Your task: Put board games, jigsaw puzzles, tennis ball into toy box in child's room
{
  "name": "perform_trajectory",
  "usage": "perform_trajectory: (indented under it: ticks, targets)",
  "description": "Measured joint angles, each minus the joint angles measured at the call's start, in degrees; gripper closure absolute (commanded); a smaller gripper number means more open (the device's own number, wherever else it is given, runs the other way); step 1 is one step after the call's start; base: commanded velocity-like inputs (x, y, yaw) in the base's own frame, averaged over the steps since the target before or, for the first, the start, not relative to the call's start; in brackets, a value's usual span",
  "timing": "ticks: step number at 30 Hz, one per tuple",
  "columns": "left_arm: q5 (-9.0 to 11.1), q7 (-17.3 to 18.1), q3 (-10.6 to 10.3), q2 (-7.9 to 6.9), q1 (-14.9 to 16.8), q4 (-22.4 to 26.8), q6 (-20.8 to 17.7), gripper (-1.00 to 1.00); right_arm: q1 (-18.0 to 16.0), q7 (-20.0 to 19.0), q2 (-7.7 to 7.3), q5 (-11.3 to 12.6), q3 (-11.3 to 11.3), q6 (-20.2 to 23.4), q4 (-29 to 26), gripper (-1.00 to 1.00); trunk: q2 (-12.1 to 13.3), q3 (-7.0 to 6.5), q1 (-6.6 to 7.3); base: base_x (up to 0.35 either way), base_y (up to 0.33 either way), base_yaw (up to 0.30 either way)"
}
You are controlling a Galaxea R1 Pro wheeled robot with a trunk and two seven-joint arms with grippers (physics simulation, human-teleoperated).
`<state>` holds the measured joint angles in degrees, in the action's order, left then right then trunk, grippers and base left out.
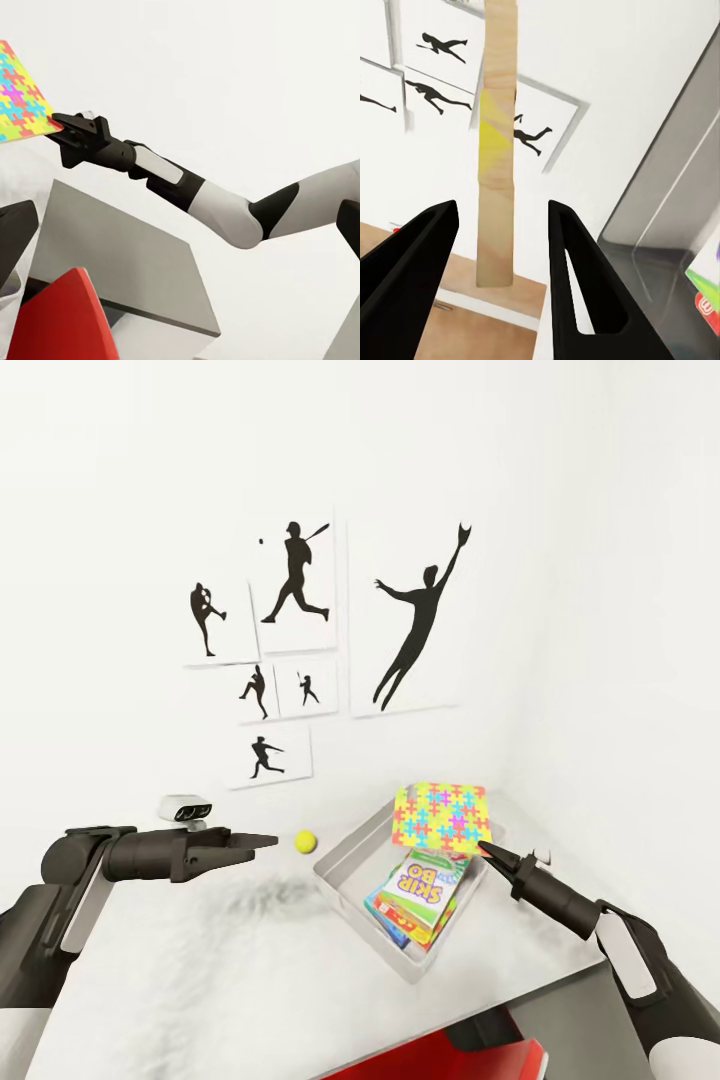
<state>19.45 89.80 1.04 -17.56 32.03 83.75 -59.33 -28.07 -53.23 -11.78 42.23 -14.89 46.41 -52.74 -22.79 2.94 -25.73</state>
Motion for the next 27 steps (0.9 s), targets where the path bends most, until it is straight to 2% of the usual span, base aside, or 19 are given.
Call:
perform_trajectory:
  ticks: [27]
  targets:
    - [0.07,0.0,-0.06,0.0,0.0,0.0,0.0,-1.0,-0.01,0.15,-0.19,0.01,0.1,0.03,-0.06,1.0,0.0,0.0,-0.01,0.019,-0.001,0.0]
